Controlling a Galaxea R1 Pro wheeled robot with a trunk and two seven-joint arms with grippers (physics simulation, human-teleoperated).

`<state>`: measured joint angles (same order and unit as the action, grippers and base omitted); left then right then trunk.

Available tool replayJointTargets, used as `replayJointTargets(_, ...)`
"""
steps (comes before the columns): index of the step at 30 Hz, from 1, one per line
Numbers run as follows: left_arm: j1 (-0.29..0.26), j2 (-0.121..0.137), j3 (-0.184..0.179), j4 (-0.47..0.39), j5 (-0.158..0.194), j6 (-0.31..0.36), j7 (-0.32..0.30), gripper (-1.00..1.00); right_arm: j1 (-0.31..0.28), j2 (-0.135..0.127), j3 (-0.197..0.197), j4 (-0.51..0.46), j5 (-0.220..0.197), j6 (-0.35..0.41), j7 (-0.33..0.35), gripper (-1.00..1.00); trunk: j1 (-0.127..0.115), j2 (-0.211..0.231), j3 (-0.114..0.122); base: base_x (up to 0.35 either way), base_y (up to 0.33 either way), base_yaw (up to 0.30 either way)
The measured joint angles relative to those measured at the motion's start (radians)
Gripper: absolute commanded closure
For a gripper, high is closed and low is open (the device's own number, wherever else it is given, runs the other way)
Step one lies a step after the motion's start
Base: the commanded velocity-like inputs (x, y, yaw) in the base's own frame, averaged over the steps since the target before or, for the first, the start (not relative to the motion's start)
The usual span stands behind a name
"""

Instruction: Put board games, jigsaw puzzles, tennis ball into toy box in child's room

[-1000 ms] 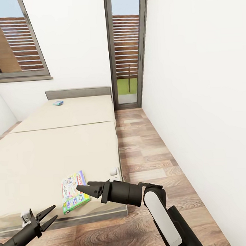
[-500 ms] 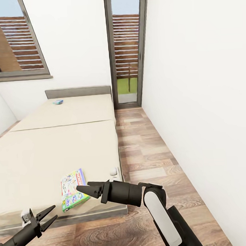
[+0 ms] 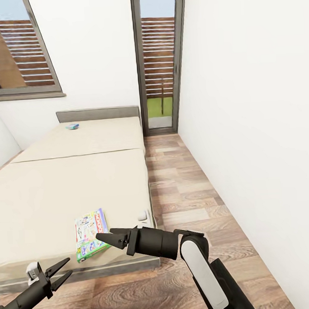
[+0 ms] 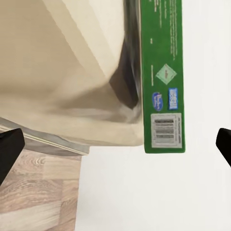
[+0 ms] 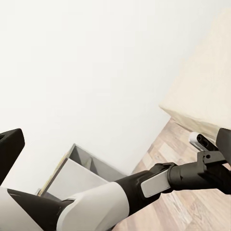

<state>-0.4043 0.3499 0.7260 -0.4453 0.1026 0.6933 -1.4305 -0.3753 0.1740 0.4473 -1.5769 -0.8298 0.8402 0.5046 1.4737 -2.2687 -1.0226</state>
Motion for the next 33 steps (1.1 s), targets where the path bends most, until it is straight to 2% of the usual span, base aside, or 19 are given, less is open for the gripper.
replayJointTargets(8, 0.000, 0.000, 0.000, 0.000, 0.000, -0.002, 0.000, -1.00, 0.000, 0.000, 0.000, 0.000, 0.000, -0.001, 0.001, -1.00, 0.000, 0.000, 0.000, 0.000, -0.009, 0.000)
replayJointTargets(17, 0.000, -0.001, 0.000, 0.000, -0.001, -0.003, 0.002, -1.00, 0.000, 0.000, 0.000, 0.000, 0.000, -0.001, 0.001, -1.00, 0.000, 0.000, 0.000, 0.000, -0.166, 0.000)
replayJointTargets(33, 0.000, -0.002, 0.000, -0.001, -0.001, -0.003, 0.002, -1.00, 0.000, 0.000, 0.000, 0.000, 0.000, -0.001, 0.001, -1.00, 0.000, 0.000, 0.000, 0.000, -0.018, 0.000)
